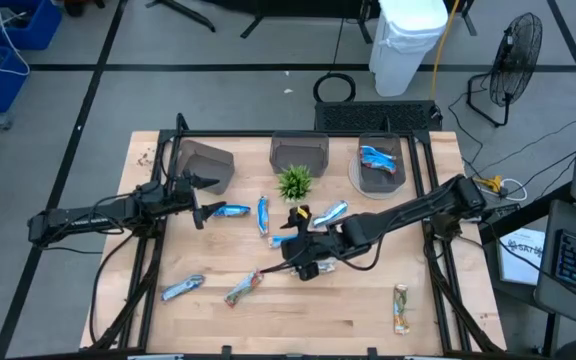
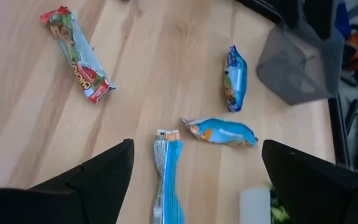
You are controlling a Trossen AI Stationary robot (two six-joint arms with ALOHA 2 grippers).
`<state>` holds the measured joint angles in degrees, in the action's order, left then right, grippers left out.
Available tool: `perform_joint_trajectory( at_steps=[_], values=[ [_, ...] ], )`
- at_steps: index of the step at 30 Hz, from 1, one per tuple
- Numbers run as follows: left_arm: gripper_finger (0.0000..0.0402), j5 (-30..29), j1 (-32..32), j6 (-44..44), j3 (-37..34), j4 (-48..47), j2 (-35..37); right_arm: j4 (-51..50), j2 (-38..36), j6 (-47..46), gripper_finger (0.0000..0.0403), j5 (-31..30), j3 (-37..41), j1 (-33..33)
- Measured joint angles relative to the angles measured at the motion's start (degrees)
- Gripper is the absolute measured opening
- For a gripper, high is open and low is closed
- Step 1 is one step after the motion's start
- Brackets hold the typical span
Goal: Pick and place Granola Bars by type
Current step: Put the red granola bar into the right black bin
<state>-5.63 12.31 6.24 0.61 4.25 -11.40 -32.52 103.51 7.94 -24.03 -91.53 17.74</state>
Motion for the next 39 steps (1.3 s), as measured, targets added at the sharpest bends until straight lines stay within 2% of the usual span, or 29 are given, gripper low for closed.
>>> perform_joint_trajectory(
  at_steps=[7, 18, 23, 25, 28, 29, 31, 34, 39],
  values=[
    [0.0374, 0.0, 0.0, 0.0, 0.0, 0.0, 0.0, -5.0, -4.0, -7.5, 0.0345, -0.2, 0.0, 0.0],
    [0.0374, 0.1, 0.0, 0.3, 0.0, 0.7, 0.0, -5.0, -6.6, -5.8, 0.0345, -0.1, 0.0, 0.0],
    [0.0374, 0.9, 0.0, 8.4, 0.0, 2.1, 0.0, -5.0, -6.6, -8.5, 0.0345, -0.1, 0.0, -0.3],
    [0.0374, 2.9, 0.0, 9.9, 0.0, 1.5, 0.0, -5.0, -6.6, -9.6, 0.0345, -0.1, 0.0, -0.6],
    [0.0374, 13.1, -0.2, 5.3, 0.7, 2.0, -0.2, -5.0, -6.6, -10.2, 0.0345, -0.1, 0.0, -1.1],
    [0.0374, 16.0, -0.6, 4.0, 1.7, 1.9, -0.3, -5.0, -6.6, -10.2, 0.0345, 0.0, 0.0, -1.3],
    [0.0374, 17.6, -1.7, 3.9, 4.9, 0.9, -0.8, -5.0, -6.6, -10.2, 0.0345, 0.0, 0.0, -1.6],
    [0.0374, 17.2, -3.8, 3.3, 12.0, -5.3, -2.4, -4.8, -6.6, -10.1, 0.0345, 0.1, 0.0, -2.0],
    [0.0374, 13.5, -8.3, -4.1, 27.5, -16.6, -8.5, -2.1, -6.6, -8.1, 0.0345, 0.1, 0.0, -2.3]
  ],
)
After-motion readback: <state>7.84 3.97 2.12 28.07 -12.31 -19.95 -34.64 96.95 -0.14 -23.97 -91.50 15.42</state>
